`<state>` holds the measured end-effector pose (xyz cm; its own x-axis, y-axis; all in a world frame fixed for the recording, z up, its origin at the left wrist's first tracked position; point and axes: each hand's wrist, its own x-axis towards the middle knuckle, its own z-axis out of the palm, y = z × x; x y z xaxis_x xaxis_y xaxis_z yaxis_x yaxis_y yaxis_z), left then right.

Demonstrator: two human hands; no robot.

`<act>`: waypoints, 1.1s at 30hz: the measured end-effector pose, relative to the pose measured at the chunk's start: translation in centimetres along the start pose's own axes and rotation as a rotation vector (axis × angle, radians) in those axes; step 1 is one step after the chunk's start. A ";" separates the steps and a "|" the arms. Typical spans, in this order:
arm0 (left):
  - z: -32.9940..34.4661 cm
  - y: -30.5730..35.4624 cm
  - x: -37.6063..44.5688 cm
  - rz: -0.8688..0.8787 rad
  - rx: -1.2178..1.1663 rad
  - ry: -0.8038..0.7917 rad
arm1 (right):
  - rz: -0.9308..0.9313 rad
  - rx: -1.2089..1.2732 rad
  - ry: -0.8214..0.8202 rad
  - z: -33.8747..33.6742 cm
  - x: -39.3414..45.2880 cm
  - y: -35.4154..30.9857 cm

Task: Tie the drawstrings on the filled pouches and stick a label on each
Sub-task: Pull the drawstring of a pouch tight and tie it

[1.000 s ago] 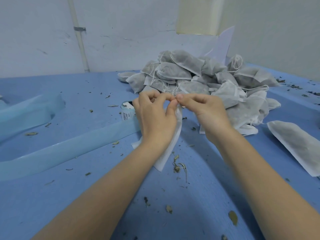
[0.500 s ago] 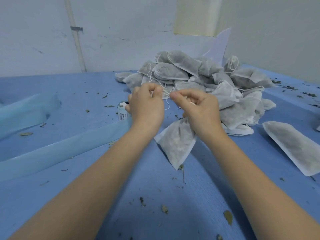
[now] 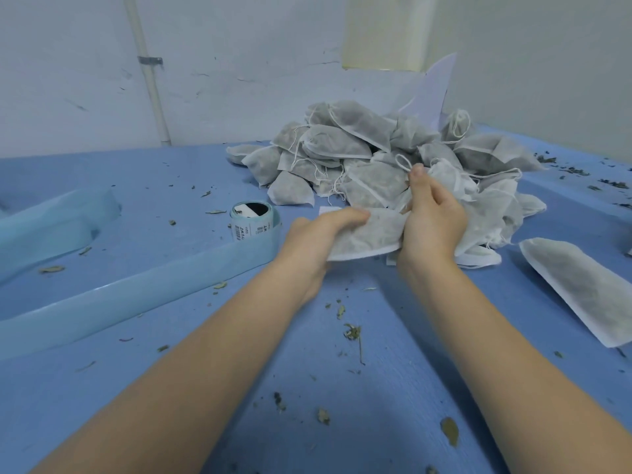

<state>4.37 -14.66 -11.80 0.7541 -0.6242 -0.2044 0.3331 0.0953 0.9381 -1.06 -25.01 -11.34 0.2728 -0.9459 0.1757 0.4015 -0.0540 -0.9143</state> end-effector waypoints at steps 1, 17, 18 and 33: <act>0.0 -0.2 0.2 0.002 -0.078 -0.013 | 0.007 -0.012 -0.023 -0.1 0.2 0.0; -1.3 -0.1 -0.2 0.153 -0.071 -0.062 | -0.280 -0.546 -0.691 -0.9 -0.5 -0.5; -1.2 -0.1 0.0 0.171 -0.047 -0.025 | -0.319 -0.588 -0.692 -0.9 -0.5 -0.4; -4.8 5.2 0.5 0.396 -0.042 0.356 | 0.264 -0.255 -0.636 2.1 -0.9 3.0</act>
<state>9.18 -10.79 -8.36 0.9695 -0.2335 0.0741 0.0008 0.3055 0.9522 1.73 -23.65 -13.53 0.8181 -0.5733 0.0452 0.0577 0.0036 -0.9983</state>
